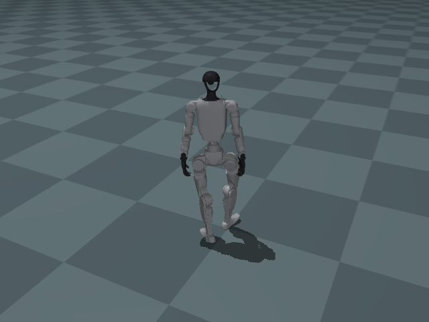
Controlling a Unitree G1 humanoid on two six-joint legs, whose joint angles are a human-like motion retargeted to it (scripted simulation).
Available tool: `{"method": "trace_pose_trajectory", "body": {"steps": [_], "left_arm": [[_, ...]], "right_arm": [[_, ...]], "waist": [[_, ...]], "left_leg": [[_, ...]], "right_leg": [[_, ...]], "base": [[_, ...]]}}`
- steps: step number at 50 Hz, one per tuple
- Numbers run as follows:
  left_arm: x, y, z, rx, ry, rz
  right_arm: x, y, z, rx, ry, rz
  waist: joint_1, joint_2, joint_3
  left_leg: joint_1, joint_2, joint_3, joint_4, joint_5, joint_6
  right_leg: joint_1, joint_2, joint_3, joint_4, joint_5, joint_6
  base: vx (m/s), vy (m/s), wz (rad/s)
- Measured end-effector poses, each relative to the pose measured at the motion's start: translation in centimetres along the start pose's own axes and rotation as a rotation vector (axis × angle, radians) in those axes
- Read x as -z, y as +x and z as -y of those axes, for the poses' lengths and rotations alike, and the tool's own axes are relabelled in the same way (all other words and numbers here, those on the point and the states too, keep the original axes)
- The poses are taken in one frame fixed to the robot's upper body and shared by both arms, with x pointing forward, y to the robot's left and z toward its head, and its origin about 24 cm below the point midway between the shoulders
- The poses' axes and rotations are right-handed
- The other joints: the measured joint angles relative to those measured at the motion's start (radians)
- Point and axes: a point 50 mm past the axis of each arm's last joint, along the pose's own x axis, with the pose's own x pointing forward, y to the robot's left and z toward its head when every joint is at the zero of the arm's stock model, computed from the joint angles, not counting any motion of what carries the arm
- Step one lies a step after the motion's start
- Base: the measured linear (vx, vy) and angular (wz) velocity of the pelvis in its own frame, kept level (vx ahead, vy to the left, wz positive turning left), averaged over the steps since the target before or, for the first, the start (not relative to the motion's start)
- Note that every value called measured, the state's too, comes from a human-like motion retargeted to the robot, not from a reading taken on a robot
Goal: Upper body actions
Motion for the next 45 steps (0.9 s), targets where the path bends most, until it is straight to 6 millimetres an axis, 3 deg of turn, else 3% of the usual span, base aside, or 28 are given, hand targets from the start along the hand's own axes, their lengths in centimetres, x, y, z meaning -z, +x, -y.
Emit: {"method": "trace_pose_trajectory", "body": {"steps": [7,10,12,15,17,20,22,25,27,30,34,41,45], "left_arm": [[2.6,0.0,0.3,0.004,0.054,-0.099],[2.7,0.1,0.5,0.001,0.06,-0.105],[2.8,0.1,0.9,0.009,0.041,-0.108],[2.4,0.3,1.3,0.014,0.009,-0.082],[1.8,0.3,1.4,0.015,-0.005,-0.049],[1.1,0.3,1.4,0.012,-0.027,-0.011],[1.1,0.4,1.6,0.007,-0.051,0.004],[1.1,0.4,1.5,0.01,-0.075,0.032],[1.1,0.3,1.1,0.012,-0.067,0.035],[1.2,0.3,1.0,0.007,-0.063,0.028],[0.9,0.3,1.4,0.018,-0.07,0.039],[1.4,0.5,2.3,0.03,-0.052,0.022],[1.7,0.5,2.9,0.046,-0.05,0.008]], "right_arm": [[0.0,-0.1,0.7,0.024,0.196,0.005],[0.3,-0.1,1.1,0.047,0.275,-0.005],[1.0,-0.3,1.1,0.068,0.352,-0.032],[2.0,-0.5,0.9,0.091,0.455,-0.074],[2.8,-0.6,0.5,0.092,0.513,-0.108],[4.0,-0.9,-0.4,0.067,0.542,-0.167],[4.7,-1.1,-1.0,0.059,0.516,-0.197],[5.0,-1.1,-1.7,0.042,0.442,-0.216],[4.6,-1.0,-2.1,0.008,0.349,-0.211],[3.8,-0.7,-2.4,-0.033,0.205,-0.183],[2.2,-0.3,-1.8,-0.052,-0.001,-0.125],[1.3,-0.1,-1.4,-0.075,-0.204,-0.101],[2.1,-0.2,-1.8,-0.103,-0.159,-0.147]], "waist": [[-0.071,0.038,-0.056],[-0.05,0.038,-0.08],[-0.051,0.044,-0.104],[-0.073,0.071,-0.12],[-0.098,0.067,-0.115],[-0.093,0.043,-0.116],[-0.076,0.0,-0.125],[-0.055,-0.09,-0.123],[-0.036,-0.145,-0.111],[-0.019,-0.149,-0.095],[-0.019,-0.149,-0.07],[-0.011,-0.102,-0.048],[0.016,-0.048,-0.029]], "left_leg": [[0.058,0.039,0.399,0.014,-0.085,-0.076],[0.081,0.023,0.518,0.013,-0.1,-0.117],[0.1,0.017,0.595,0.021,-0.105,-0.159],[0.122,0.044,0.644,0.05,-0.095,-0.191],[0.147,0.051,0.611,0.081,-0.061,-0.196],[0.199,0.044,0.629,0.132,0.032,-0.167],[0.224,0.033,0.621,0.198,0.113,-0.102],[0.232,0.029,0.553,0.351,0.196,0.028],[0.17,0.066,0.409,0.549,0.2,0.067],[0.002,0.073,0.119,0.72,0.163,-0.009],[-0.108,0.083,0.028,0.756,0.103,0.021],[-0.221,0.047,-0.146,0.525,0.041,0.028],[-0.246,-0.03,-0.42,0.314,0.03,0.002]], "right_leg": [[0.1,0.004,-0.544,-0.067,-0.085,0.117],[0.111,0.02,-0.63,-0.098,-0.042,0.159],[0.099,0.03,-0.629,-0.114,0.032,0.161],[0.05,0.064,-0.49,-0.121,0.074,0.059],[0.045,0.074,-0.447,-0.136,0.081,0.023],[0.043,0.06,-0.336,-0.114,0.067,0.026],[0.048,0.024,-0.281,-0.109,0.07,0.028],[0.063,-0.047,-0.194,-0.106,0.077,0.03],[0.069,-0.09,-0.118,-0.095,0.081,0.034],[0.087,-0.07,-0.076,-0.114,0.096,0.028],[0.104,-0.068,-0.035,-0.128,0.116,0.028],[0.145,-0.03,0.014,-0.156,0.139,0.041],[0.189,0.033,0.046,-0.174,0.14,0.051]], "base": [[-0.16,-0.13,-3.1],[-0.06,-0.19,-2.94],[0.02,-0.2,-2.84],[0.05,-0.26,-1.88],[0.11,-0.19,-1.17],[0.16,-0.17,-1.5],[0.27,-0.23,-1.73],[0.26,-0.2,-1.59],[0.23,-0.14,-1.8],[0.12,-0.05,-1.43],[0.1,-0.01,-1.04],[0.14,0.07,-0.75],[0.2,0.11,-0.77]]}}
